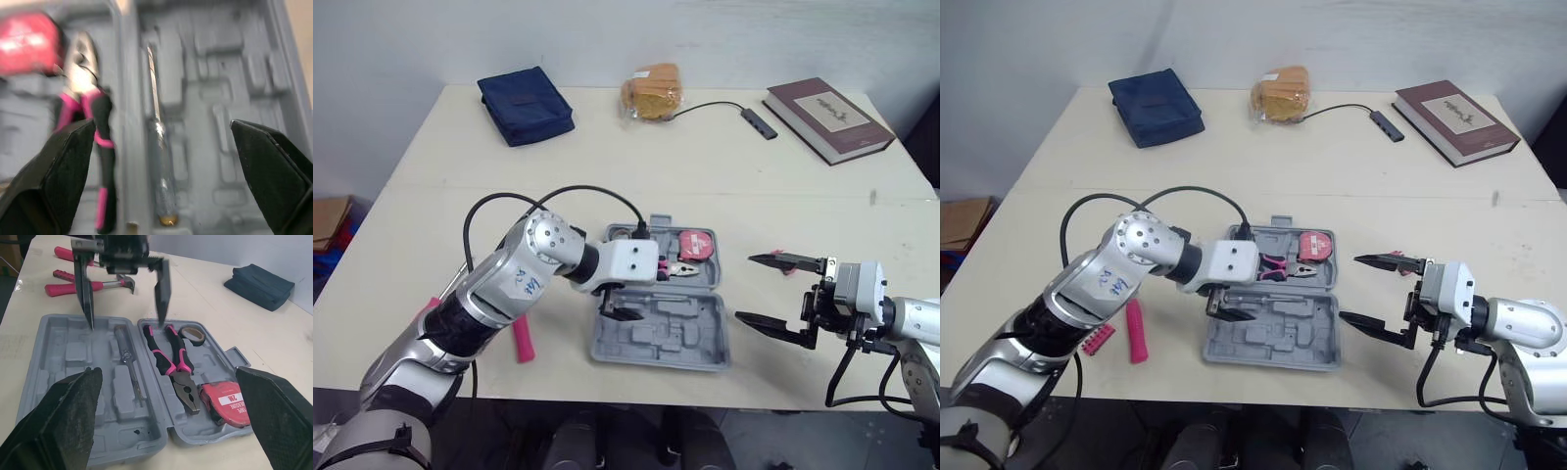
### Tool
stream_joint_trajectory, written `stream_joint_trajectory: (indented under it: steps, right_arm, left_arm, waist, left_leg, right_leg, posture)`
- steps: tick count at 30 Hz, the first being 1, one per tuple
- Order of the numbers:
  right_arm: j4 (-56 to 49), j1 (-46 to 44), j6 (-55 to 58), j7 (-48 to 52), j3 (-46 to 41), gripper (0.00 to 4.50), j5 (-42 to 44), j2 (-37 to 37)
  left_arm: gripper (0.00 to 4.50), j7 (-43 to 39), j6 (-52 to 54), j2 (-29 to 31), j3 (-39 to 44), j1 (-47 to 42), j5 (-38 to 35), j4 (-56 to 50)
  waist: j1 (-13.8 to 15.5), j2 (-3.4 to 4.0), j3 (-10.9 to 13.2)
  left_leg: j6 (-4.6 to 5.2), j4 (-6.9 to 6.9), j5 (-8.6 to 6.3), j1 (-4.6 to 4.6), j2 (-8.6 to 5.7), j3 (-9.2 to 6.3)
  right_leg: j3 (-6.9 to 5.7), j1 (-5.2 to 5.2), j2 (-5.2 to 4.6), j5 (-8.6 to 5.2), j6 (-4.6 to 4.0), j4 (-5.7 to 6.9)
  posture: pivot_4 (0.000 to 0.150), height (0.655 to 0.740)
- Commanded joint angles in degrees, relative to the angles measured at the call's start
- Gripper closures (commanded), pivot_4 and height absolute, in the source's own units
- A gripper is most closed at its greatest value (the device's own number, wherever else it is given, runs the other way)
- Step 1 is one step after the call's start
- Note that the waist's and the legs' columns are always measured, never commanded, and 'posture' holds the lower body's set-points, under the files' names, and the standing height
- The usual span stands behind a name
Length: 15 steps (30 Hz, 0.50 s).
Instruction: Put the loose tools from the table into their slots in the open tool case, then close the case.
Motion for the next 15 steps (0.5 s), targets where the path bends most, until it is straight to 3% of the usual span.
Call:
stream_joint_trajectory:
  steps: [1, 4, 7, 8, 15]
  right_arm:
    - [0.0, 0.2, -1.7, 0.1, -0.4, 0.0, -0.1, 0.6]
    - [0.6, 0.5, -2.4, 0.0, -0.2, 0.0, -0.4, 1.1]
    - [1.6, 0.4, -3.1, 0.3, -0.6, 0.0, -0.5, 1.2]
    - [2.0, 0.5, -3.4, 0.4, -0.7, 0.0, -0.6, 1.1]
    - [2.8, 1.2, -4.6, 0.4, -0.9, 0.0, -0.6, 1.3]
  left_arm:
    - [1.41, -1.9, -6.2, -2.3, 6.3, 6.2, -7.9, 3.0]
    - [2.88, -0.4, -20.0, -4.0, 8.2, 11.3, -6.2, 11.5]
    - [4.3, 1.6, -26.9, -7.5, 10.1, 13.7, -7.2, 15.7]
    - [4.47, 2.3, -28.5, -8.7, 10.6, 14.3, -7.6, 17.0]
    - [4.47, 3.8, -29.5, -9.1, 8.7, 15.3, -4.0, 20.4]
  waist:
    - [-0.2, 0.01, 0.0]
    - [-0.3, 0.0, 0.0]
    - [-0.2, 0.0, 0.0]
    - [0.1, 0.0, 0.0]
    - [-0.1, -0.01, 0.0]
  left_leg:
    - [0.0, 0.0, 0.0, 0.01, 0.0, 0.0]
    - [-0.03, 0.0, 0.02, 0.1, 0.01, 0.07]
    - [-0.04, 0.03, 0.05, 0.12, 0.0, 0.07]
    - [-0.04, 0.04, 0.05, 0.1, -0.01, 0.06]
    - [0.03, 0.05, 0.01, 0.08, -0.07, 0.06]
  right_leg:
    - [0.0, 0.0, 0.0, 0.0, 0.0, 0.0]
    - [0.05, 0.01, 0.02, 0.0, 0.0, 0.08]
    - [0.07, -0.01, -0.01, -0.01, -0.01, -0.02]
    - [0.07, 0.0, -0.03, -0.01, -0.01, -0.04]
    - [0.0, 0.03, -0.11, 0.02, 0.04, 0.09]
  posture:
    - [0.15, 0.74]
    - [0.15, 0.74]
    - [0.15, 0.74]
    - [0.15, 0.74]
    - [0.15, 0.74]
